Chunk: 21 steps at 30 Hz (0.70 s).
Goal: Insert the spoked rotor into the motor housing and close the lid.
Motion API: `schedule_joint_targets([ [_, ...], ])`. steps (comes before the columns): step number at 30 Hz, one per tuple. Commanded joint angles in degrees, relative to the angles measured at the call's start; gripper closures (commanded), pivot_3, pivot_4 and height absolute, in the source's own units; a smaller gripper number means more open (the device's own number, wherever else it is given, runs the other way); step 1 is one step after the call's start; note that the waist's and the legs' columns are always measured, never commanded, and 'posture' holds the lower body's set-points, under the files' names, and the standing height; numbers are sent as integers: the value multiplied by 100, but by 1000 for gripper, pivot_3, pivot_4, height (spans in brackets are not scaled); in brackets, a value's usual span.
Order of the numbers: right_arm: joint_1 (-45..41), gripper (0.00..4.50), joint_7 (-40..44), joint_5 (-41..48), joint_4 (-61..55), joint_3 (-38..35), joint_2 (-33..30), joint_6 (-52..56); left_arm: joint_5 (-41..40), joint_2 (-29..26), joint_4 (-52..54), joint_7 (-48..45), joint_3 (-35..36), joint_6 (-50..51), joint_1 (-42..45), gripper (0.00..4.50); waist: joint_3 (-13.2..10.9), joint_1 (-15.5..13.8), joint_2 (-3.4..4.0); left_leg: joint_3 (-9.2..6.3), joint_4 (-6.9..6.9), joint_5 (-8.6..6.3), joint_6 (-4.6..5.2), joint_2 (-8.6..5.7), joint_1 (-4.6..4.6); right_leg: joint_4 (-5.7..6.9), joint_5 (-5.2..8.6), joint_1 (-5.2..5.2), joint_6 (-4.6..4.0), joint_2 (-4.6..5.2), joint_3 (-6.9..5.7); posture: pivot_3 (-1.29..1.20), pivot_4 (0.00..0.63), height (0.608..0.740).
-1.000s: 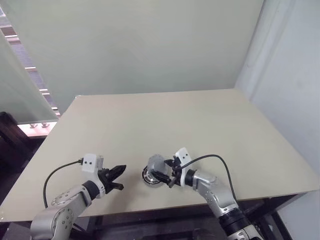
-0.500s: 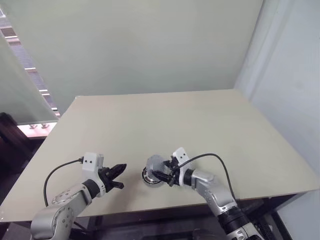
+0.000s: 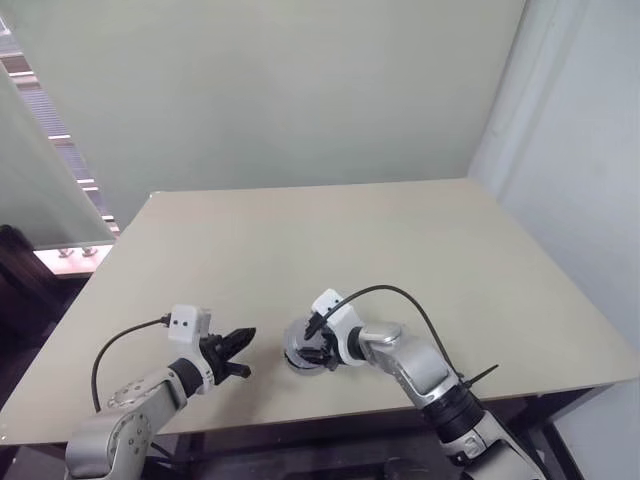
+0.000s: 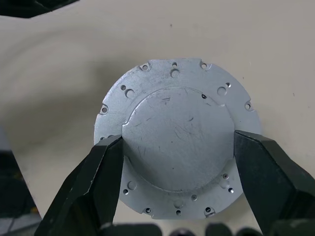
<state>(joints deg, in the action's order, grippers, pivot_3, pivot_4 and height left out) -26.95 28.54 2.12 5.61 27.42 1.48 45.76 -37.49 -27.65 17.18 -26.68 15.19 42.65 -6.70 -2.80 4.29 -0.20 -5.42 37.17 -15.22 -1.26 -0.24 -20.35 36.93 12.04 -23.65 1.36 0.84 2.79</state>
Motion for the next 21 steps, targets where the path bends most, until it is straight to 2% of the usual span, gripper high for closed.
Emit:
schedule_joint_targets([
  [1, -229, 1284, -206, -161, 149, 200, 191, 301, 29, 27, 102, -13, 31, -105, 14, 4500, 0, 4, 0, 1, 0, 0, 0, 1, 1, 0, 0, 0, 0, 0, 0, 0, 0, 740],
  [8, -500, 1285, -400, -381, 634, 385, 311, 773, 67, 118, 100, -9, 7, -135, -7, 4500, 0, 2, 1, 3, 1, 0, 0, 2, 21, 0, 2, 16, -4, 0, -1, 0, 0, 740],
  [21, -787, 1285, -246, -539, 961, 688, 185, 1064, 129, 273, 115, -5, -10, -232, -105, 4500, 2, 3, 5, 3, 0, 0, 0, 4, 35, 0, 8, 25, -13, 1, -3, 0, 0, 740],
])
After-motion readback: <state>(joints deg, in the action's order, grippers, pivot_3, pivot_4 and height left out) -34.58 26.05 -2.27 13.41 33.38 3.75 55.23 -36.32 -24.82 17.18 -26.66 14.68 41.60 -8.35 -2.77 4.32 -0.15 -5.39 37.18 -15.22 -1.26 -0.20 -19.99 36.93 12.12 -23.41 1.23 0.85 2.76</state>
